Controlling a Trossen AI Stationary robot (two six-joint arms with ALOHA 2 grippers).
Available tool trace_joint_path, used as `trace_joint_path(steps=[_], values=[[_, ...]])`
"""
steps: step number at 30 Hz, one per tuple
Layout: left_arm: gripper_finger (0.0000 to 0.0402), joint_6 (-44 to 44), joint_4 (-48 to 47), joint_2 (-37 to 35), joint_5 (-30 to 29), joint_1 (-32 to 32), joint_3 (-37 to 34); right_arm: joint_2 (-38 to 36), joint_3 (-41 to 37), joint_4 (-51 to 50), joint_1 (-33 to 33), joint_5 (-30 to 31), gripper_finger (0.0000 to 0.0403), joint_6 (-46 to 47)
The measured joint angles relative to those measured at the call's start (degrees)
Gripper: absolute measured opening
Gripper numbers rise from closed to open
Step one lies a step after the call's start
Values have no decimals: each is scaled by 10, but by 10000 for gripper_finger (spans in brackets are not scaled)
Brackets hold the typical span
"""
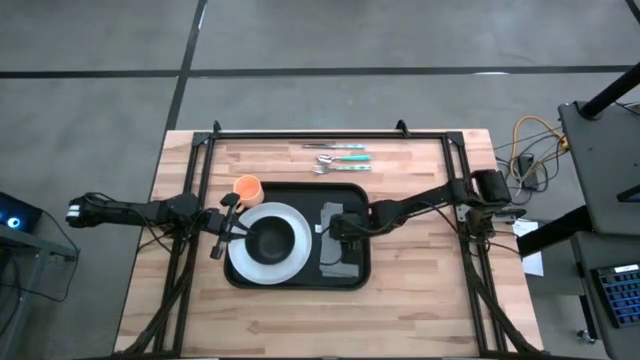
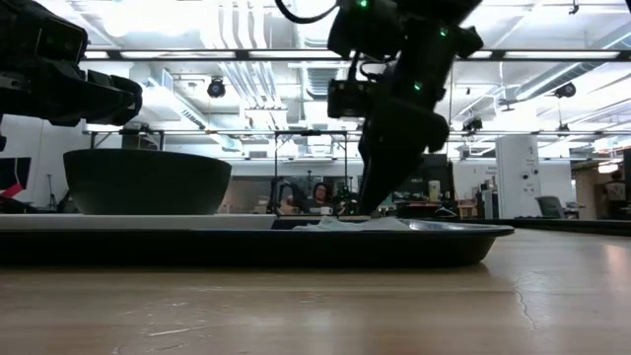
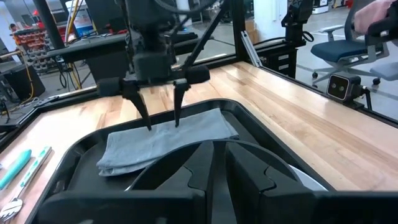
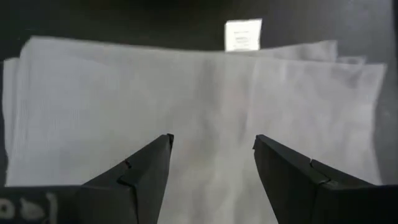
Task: Set up tray
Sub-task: Put the white fork on the gray napkin on the black tray
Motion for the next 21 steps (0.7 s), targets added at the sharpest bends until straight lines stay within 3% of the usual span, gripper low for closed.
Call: trace_joint_path(steps=[7,21], values=[[22,0,0,0,0,0,0,-11,38,-59,-30,12,219,-38],[22,0,-1,4,0,0,0,-30,44,-57,-142,11,219,-90]])
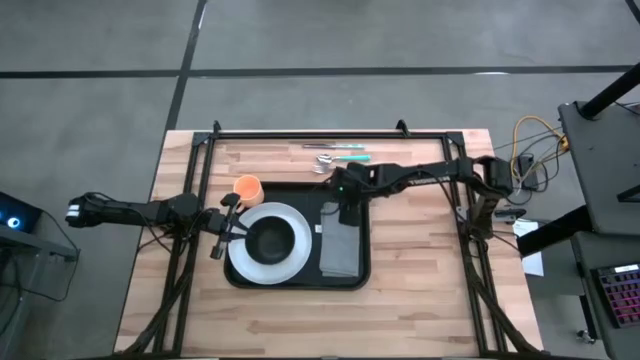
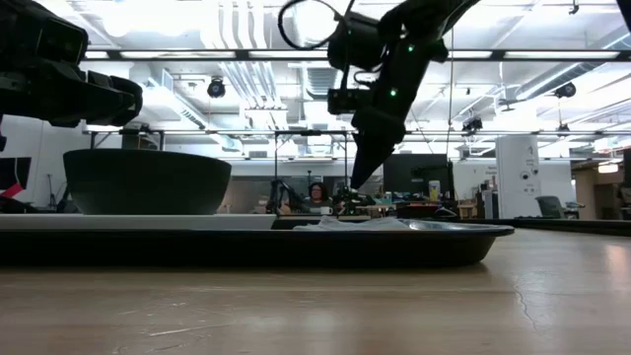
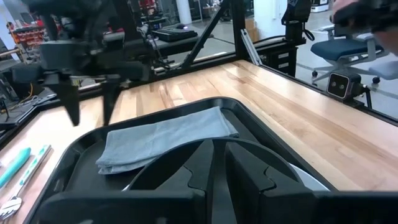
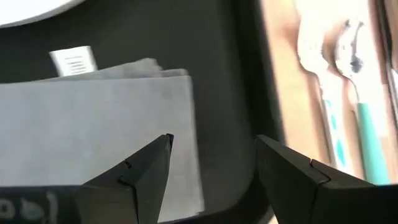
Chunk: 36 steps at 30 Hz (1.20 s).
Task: Set up tray
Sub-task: Put the white fork on the gray napkin on the black tray
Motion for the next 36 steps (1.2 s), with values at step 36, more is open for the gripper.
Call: trace_joint_path(steps=[36], values=[[22,0,0,0,0,0,0,27,6,32,-224,-141,219,-216]])
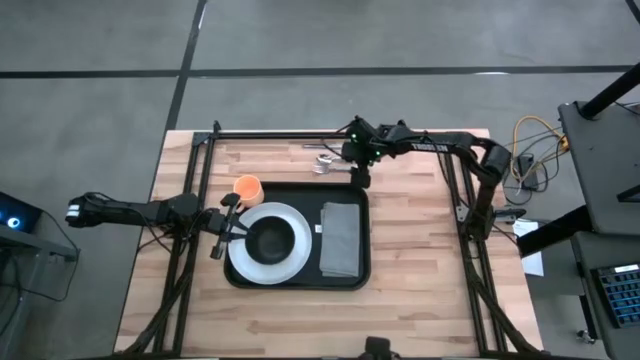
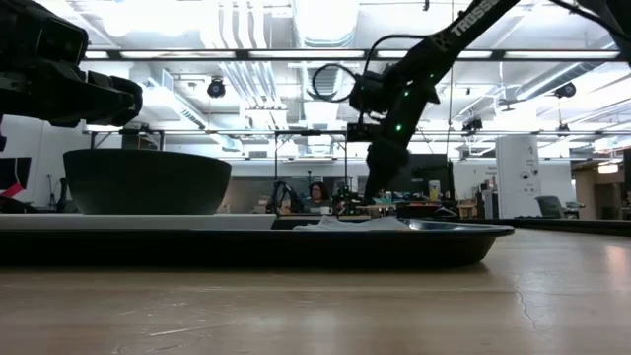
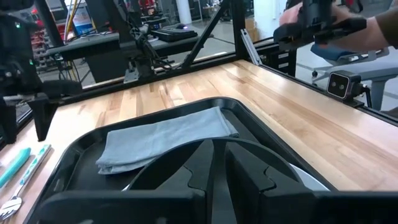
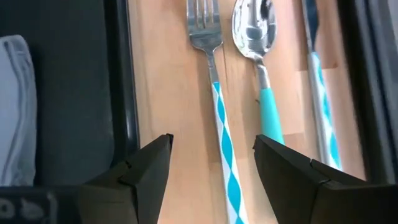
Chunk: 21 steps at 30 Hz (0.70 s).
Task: Set up tray
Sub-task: Put the white fork on the gray napkin on the black tray
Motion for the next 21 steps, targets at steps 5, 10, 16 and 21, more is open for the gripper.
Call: trace_joint_path(steps=[5,10,16,21], values=[[22,0,0,0,0,0,0,46,29,-31,-4,0,219,-8],[22,0,0,3,0,0,0,96,83,-76,-8,1,219,-8],[22,0,0,3,0,0,0,158,153,-122,-10,2,219,-1],[22,0,0,3,0,0,0,194,197,-164,-11,6,207,5]])
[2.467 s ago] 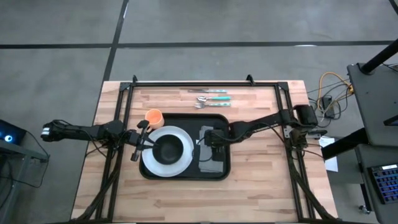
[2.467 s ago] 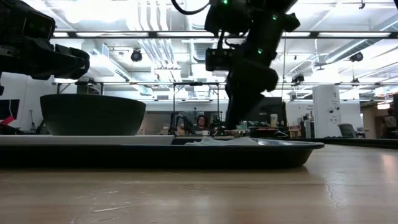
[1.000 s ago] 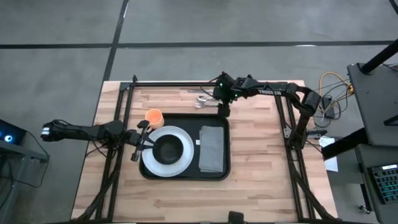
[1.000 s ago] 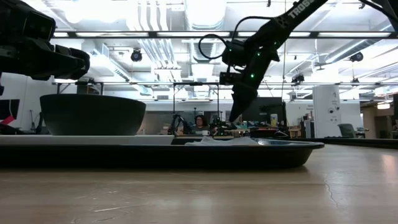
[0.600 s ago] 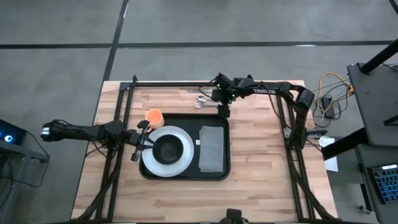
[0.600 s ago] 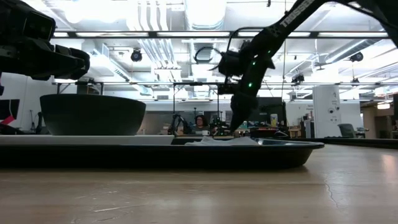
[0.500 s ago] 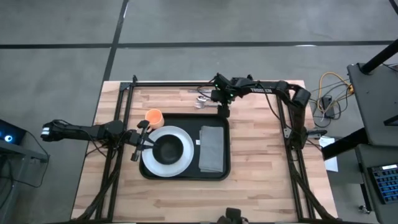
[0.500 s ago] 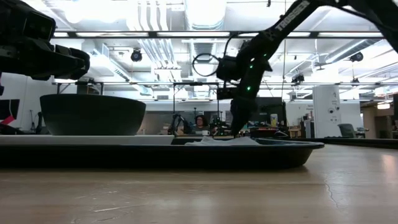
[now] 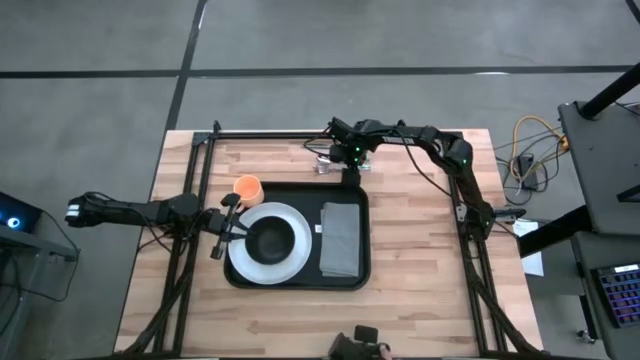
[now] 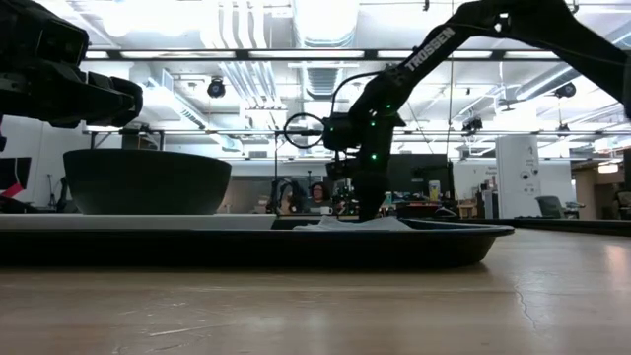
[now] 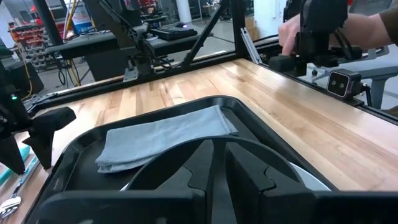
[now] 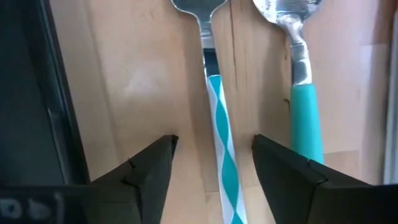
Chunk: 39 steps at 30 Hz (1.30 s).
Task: Set up tray
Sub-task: Put the white fork on the gray napkin on the black tray
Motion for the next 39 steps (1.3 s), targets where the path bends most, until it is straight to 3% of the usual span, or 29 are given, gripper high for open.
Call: trace_joint_path(steps=[5,11,15,39], values=[[22,0,0,0,0,0,0,17,25,-30,0,7,163,-1],[22,0,0,0,0,0,0,18,34,-43,1,10,77,4],[22,0,0,0,0,0,0,18,41,-49,0,45,22,2],[22,0,0,0,0,0,0,19,114,-182,7,27,14,32]])
